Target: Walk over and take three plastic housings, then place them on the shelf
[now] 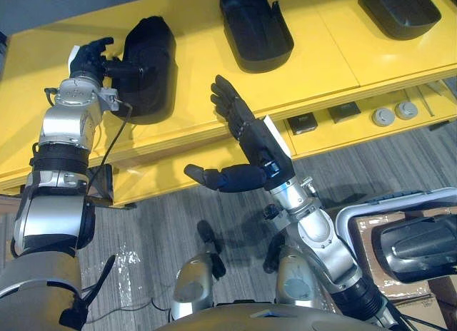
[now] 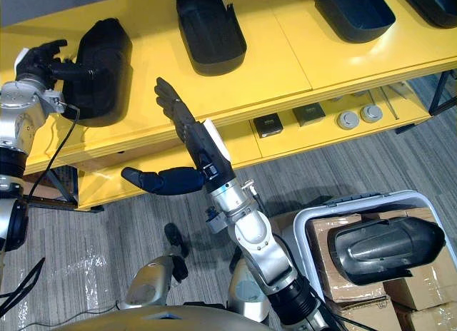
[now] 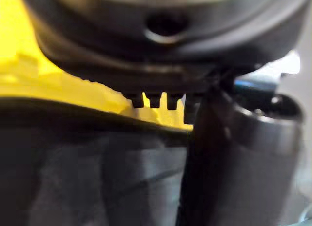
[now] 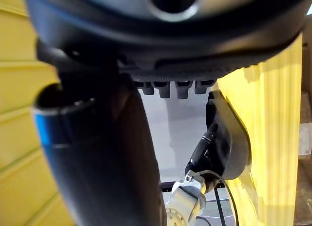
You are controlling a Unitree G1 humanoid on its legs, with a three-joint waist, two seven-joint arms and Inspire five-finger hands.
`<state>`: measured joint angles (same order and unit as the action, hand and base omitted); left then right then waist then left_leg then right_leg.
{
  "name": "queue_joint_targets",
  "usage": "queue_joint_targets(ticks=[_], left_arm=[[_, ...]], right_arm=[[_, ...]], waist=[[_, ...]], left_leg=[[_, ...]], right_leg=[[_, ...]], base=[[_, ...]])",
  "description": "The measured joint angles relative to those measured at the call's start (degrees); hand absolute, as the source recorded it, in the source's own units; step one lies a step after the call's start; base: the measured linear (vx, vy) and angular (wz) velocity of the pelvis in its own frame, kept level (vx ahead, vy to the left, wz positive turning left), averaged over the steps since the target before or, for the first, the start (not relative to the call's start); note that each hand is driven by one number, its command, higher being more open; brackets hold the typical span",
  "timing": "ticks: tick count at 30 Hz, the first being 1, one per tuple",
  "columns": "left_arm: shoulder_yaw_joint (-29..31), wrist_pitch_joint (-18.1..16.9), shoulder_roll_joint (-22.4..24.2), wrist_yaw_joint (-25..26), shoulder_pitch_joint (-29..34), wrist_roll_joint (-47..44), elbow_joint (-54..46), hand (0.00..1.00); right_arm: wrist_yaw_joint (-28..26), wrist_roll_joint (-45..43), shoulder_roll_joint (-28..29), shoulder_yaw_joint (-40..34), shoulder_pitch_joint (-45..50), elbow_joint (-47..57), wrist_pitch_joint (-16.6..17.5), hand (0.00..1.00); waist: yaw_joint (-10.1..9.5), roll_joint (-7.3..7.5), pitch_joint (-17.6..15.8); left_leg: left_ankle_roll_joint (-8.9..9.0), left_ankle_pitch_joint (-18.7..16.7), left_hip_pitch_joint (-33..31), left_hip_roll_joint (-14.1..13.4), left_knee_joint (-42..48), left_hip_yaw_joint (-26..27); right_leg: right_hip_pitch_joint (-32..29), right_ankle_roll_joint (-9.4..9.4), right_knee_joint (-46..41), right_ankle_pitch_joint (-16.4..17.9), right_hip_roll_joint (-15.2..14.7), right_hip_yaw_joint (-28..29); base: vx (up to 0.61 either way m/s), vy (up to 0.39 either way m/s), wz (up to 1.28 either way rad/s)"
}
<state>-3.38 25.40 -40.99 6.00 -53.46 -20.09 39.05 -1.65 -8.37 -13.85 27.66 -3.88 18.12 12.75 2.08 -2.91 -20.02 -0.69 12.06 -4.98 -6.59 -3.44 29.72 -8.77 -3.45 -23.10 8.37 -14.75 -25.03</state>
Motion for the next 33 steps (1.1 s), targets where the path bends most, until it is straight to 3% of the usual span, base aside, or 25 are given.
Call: queue_joint_targets(ticks=[4, 6, 9, 12, 17, 23, 26, 30, 32, 33], left_arm=[[0.26, -0.23, 0.07, 3.76, 0.19, 0.31, 4.39, 1.00], [1.63, -2.22, 0.07, 6.33, 1.70, 0.33, 4.41, 1.00], [2.55, -8.32, 0.09, 9.67, 2.60, -0.38, 4.24, 1.00], [2.81, -16.17, 0.17, 11.47, 2.64, -9.91, 1.69, 1.00], [3.97, -27.75, 0.61, 11.26, 2.64, -21.73, -14.40, 1.00], [7.40, -34.55, 1.88, 11.29, 5.96, -24.72, -27.28, 1.00], [12.55, -35.66, 6.44, 12.41, 18.06, -16.65, -37.01, 1.00], [16.47, -36.14, 14.38, 10.82, 36.35, -8.89, -43.81, 1.00], [18.76, -36.24, 21.90, 10.67, 47.80, -6.83, -43.81, 1.00], [19.16, -36.24, 23.90, 10.70, 50.48, -6.34, -43.82, 1.00]], right_arm=[[-0.01, 0.24, 0.01, 0.04, 0.87, 0.00, -0.08, 1.00], [-0.16, 0.47, 0.02, 0.13, 0.96, 0.00, -0.18, 1.00], [-0.53, 1.23, 0.03, 0.09, 1.61, -0.07, -0.19, 1.00], [-2.97, 1.21, 0.08, 0.05, 3.17, -0.75, 0.18, 1.00], [-9.08, 1.39, 0.07, 1.84, 3.38, -5.10, 0.57, 1.00], [-10.53, 1.16, 0.09, 6.77, 2.14, -10.79, 0.51, 1.00], [-10.19, 1.17, 0.85, 9.08, -1.63, -14.30, -0.58, 1.00], [-8.94, -0.48, 3.18, 6.87, -6.97, -16.73, -2.45, 1.00], [-7.83, -2.14, 4.68, 3.61, -10.80, -18.55, -3.42, 1.00], [-7.35, -2.19, 5.13, 2.93, -11.33, -18.73, -3.88, 1.00]], waist=[[0.08, -0.13, 1.10], [0.14, -0.30, 1.49], [0.04, -0.16, 2.08], [-0.11, -0.15, 2.90], [-0.03, -0.13, 3.90], [-0.49, -1.74, 6.65], [-2.52, -3.38, 7.77], [-5.53, -3.41, 7.85], [-7.75, -3.12, 7.86], [-8.48, -2.93, 7.91]], left_leg=[[0.02, -0.02, 0.86, 0.03, -0.31, 0.15], [0.02, -0.02, 0.90, 0.01, -0.67, 0.24], [0.01, -0.02, 0.90, 0.04, -0.86, 0.33], [0.01, -0.02, 1.44, 0.13, -0.99, 0.26], [0.03, -0.04, 2.48, 0.17, -1.24, -0.07], [0.14, -0.12, 2.53, 0.20, -1.28, -1.91], [0.19, -0.14, 2.31, 0.20, -1.27, -3.80], [0.80, -0.14, 0.24, 0.16, -0.71, -8.01], [1.04, 0.55, -1.02, 0.42, -0.68, -10.81], [1.04, 0.63, -1.16, 0.66, -0.64, -11.34]], right_leg=[[0.91, -0.16, 0.56, -0.16, 0.13, 0.01], [0.92, -0.14, 0.94, -0.45, 0.28, 0.01], [1.13, -0.31, 1.62, -0.89, 0.48, 0.01], [2.13, -0.55, 2.43, -1.40, 0.68, -0.16], [3.85, -0.60, 3.51, -1.80, 0.82, -0.87], [5.71, -0.63, 4.58, -1.78, 0.85, -3.24], [7.01, -0.65, 5.10, -1.54, 0.81, -5.44], [7.68, -0.11, 4.18, 0.29, 0.37, -9.48], [7.75, -0.21, 2.47, 1.64, -0.40, -11.81], [7.82, -0.35, 1.96, 2.02, -0.75, -12.26]], base=[[0.01, 0.007, -0.01], [0.00, 0.000, 0.00], [0.00, 0.000, 0.00], [0.04, 0.020, 0.01], [0.03, 0.010, 0.01], [0.04, -0.004, 0.14], [0.04, -0.010, 0.26], [0.00, -0.031, 0.57], [0.01, -0.057, 0.62], [0.03, -0.048, 0.58]])
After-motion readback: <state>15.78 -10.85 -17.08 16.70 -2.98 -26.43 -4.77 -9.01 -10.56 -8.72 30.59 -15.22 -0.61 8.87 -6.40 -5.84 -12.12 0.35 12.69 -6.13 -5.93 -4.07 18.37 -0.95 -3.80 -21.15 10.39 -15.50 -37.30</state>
